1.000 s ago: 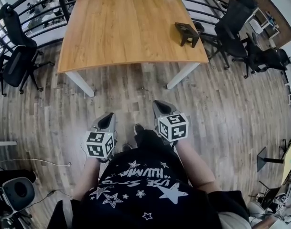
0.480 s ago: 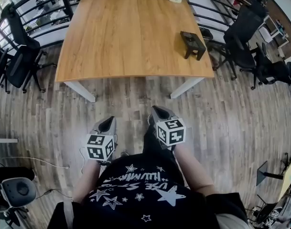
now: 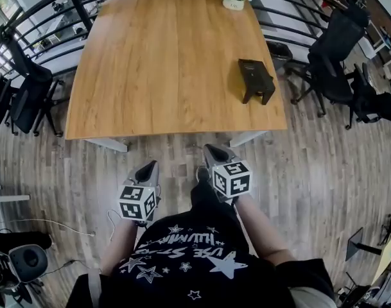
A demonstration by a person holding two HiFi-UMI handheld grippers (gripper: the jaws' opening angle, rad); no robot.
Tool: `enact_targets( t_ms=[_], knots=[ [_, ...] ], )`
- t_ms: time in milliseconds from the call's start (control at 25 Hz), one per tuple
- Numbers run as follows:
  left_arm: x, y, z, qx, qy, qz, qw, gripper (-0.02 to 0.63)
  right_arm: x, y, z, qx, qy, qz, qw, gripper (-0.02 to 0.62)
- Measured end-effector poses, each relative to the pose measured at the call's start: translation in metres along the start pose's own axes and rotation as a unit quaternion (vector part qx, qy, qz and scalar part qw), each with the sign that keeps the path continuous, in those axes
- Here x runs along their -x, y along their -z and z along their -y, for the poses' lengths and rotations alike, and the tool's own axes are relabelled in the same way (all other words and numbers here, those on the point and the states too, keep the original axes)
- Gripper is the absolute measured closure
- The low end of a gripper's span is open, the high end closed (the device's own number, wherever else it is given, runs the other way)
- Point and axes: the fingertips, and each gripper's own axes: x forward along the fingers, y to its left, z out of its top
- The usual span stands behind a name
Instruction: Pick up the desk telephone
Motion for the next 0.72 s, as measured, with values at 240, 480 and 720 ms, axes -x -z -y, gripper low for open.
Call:
enact_targets(
  t_ms=[240, 480, 720],
  knots=[
    [-0.044, -0.030, 0.006, 0.012, -0.021, -0.001, 0.9997, 0.606, -0.017, -0.040, 0.055, 0.018, -0.004, 0.005, 1.000, 0.592],
    [-0.091, -0.064, 0.019, 0.012, -0.032, 0.006, 0.9994, 0.606, -0.036, -0.060, 0.092, 0.025, -0.032, -0.009, 0.999, 0.592],
    [-0.132, -0.086, 0.036, 0.008, -0.034, 0.006, 0.9994, 0.606, -0.044, -0.088, 0.129, 0.018, -0.050, -0.005, 0.999, 0.592]
  ],
)
